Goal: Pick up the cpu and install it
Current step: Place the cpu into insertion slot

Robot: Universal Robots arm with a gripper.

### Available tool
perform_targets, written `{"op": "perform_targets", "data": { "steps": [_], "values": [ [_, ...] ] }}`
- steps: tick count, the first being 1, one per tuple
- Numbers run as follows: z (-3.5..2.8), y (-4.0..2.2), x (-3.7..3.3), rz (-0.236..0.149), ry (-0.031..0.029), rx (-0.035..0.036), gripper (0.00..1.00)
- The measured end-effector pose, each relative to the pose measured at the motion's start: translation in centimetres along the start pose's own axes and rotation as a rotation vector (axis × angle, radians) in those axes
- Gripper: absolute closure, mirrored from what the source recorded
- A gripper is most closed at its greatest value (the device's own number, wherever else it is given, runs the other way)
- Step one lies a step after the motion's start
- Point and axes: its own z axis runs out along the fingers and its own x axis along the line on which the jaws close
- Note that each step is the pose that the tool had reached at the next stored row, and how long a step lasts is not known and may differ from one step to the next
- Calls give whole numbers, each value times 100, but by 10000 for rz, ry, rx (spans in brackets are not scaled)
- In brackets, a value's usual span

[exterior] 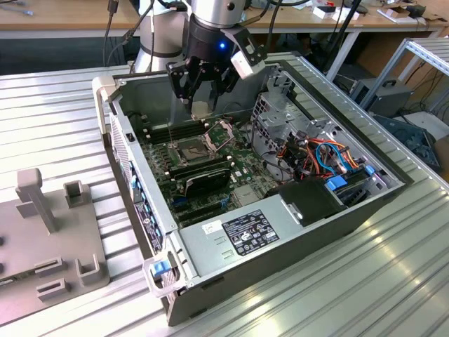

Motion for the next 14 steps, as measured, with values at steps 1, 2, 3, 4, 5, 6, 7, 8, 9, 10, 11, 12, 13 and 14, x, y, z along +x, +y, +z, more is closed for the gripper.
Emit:
{"op": "perform_targets", "data": {
  "steps": [1,2,3,4,5,6,7,8,9,10,11,12,13,14],
  "values": [
    [1,0,0,110,-1,1,45],
    [1,0,0,247,-2,3,45],
    [4,0,0,494,-5,6,45],
    [6,0,0,707,-8,7,45],
    [9,0,0,970,-9,11,45],
    [12,0,0,1151,-12,11,45],
    [15,0,0,1337,-14,13,45],
    [18,0,0,1572,-16,16,45],
    [22,0,0,1808,-18,17,45],
    [24,0,0,1979,-20,19,45],
    [29,0,0,2316,-24,22,45],
    [31,0,0,2462,-25,24,45],
    [32,0,0,2634,-26,27,45],
    [33,0,0,2780,-28,28,45]
  ]
}}
